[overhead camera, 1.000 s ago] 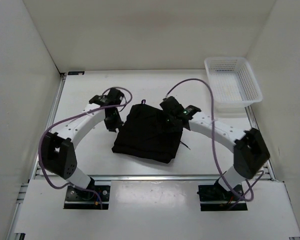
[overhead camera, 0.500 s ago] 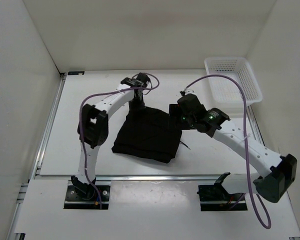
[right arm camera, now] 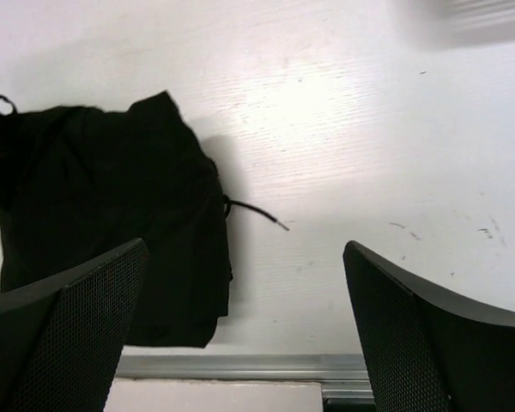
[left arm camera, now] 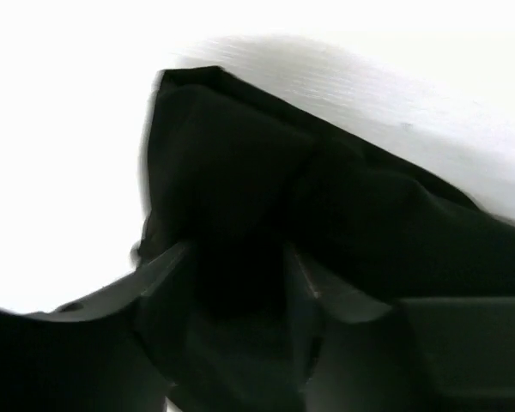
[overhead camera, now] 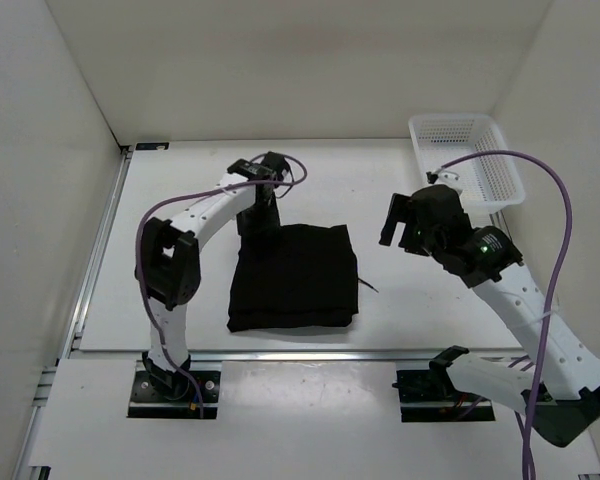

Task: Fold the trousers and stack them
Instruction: Fold the trousers

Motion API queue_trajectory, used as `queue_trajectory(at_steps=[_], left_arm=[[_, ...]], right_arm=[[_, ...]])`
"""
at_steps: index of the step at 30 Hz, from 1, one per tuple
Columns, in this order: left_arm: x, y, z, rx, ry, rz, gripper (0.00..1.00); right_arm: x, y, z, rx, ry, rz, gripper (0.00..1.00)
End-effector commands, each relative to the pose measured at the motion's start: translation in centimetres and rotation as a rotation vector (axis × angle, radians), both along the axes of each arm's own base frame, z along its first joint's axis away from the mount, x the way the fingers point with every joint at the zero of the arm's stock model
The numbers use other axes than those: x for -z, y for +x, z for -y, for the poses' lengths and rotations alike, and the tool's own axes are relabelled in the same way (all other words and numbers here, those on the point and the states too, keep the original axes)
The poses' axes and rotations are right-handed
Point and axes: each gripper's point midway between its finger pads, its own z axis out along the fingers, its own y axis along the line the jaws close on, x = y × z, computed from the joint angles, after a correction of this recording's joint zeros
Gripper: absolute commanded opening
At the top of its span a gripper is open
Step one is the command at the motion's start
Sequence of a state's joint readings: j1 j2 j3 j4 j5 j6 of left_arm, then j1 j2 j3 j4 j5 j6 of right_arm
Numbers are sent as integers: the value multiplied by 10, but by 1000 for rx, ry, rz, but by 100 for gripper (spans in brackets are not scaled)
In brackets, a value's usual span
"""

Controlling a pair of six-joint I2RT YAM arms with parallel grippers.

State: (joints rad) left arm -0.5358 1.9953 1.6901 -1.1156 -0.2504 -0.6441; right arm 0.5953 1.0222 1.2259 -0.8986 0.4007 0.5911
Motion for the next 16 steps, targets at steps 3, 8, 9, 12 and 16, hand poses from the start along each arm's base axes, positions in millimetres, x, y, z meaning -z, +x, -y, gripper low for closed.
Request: queue_trajectory(at_steps=[3, 8, 9, 12, 16], left_arm=[[-133, 8, -13, -41, -71, 274, 94], [-211, -7, -33, -26, -133, 458, 99], [-231, -17, -39, -29, -163, 509, 99], [-270, -34, -56, -44, -201, 644, 99], [-291, -52, -72, -29, -220, 758, 99]], right_arm=[[-23, 18, 19, 92, -79, 67, 100], [-53, 28, 28, 136, -97, 154, 100], [-58, 29, 31, 142, -108, 168, 100], [-70, 27, 43, 188, -127, 201, 100], [-80, 23, 51, 221, -122, 230, 100]])
